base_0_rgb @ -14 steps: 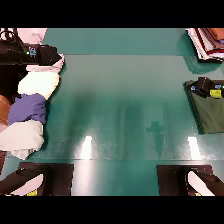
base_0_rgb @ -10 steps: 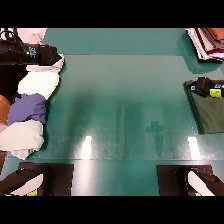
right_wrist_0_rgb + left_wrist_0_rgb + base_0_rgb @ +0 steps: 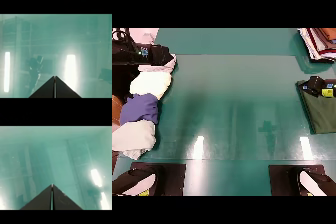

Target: Fold the shirts.

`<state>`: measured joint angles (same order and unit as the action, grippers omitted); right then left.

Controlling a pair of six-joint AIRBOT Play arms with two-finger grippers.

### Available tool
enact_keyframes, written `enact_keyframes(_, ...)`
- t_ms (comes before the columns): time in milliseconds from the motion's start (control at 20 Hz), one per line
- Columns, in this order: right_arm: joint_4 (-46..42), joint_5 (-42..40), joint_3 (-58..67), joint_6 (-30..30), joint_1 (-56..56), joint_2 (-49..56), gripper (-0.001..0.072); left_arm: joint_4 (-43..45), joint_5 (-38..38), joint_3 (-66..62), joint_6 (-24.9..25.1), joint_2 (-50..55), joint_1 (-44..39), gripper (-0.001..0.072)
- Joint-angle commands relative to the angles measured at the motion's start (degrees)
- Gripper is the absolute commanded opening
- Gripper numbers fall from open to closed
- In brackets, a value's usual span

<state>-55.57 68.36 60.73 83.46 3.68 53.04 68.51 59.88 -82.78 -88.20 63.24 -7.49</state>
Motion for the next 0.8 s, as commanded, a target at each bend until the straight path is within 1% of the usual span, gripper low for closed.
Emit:
enact_keyframes(0, 0.02, -1.11, 0.0, 0.02, -0.04, -0.04, 0.0011, -0.48, -3.23, 0.0, 1.33, 0.13, -0.02, 0.0023)
enact_keyframes(50, 0.02, -1.31, 0.0, 0.02, -0.04, -0.04, 0.0011, 2.14, -5.35, 0.0, 2.43, 0.17, -0.02, 0.0086)
enact_keyframes(100, 0.04, -1.42, 0.0, 0.02, -0.04, -0.04, 0.0012, 6.69, -7.54, 0.0, 2.69, 0.42, -0.02, 0.0453)
enact_keyframes(150, 0.02, -1.42, 0.0, 0.02, -0.04, -0.04, 0.0012, 12.02, -9.64, 0.02, 1.42, 1.01, -0.02, 0.0635)
enact_keyframes(250, 0.07, -1.4, 0.0, 0.02, -0.04, -0.04, 0.0011, 25.9, -12.13, 0.13, -2.43, 3.54, 0.04, 0.0622)
enact_keyframes(300, 0.09, -1.38, 0.0, 0.02, -0.04, -0.04, 0.0012, 30.97, -13.18, 0.11, -4.22, 5.7, 0.87, 0.0622)
enact_keyframes(350, 0.15, -1.38, 0.0, 0.02, -0.04, -0.04, 0.0012, 32.02, -14.51, 0.11, -4.81, 8.09, 2.51, 0.0622)
enact_keyframes(550, 0.55, -1.38, 0.0, 0.04, -0.04, -0.04, 0.0012, 30.82, -22.45, -0.02, -6.95, 19.47, 10.8, 0.0623)
enact_keyframes(750, 0.55, -1.36, 0.0, 0.04, -0.04, -0.04, 0.0011, 29.83, -23.93, -5.97, -6.25, 31.91, 15.47, 0.0622)
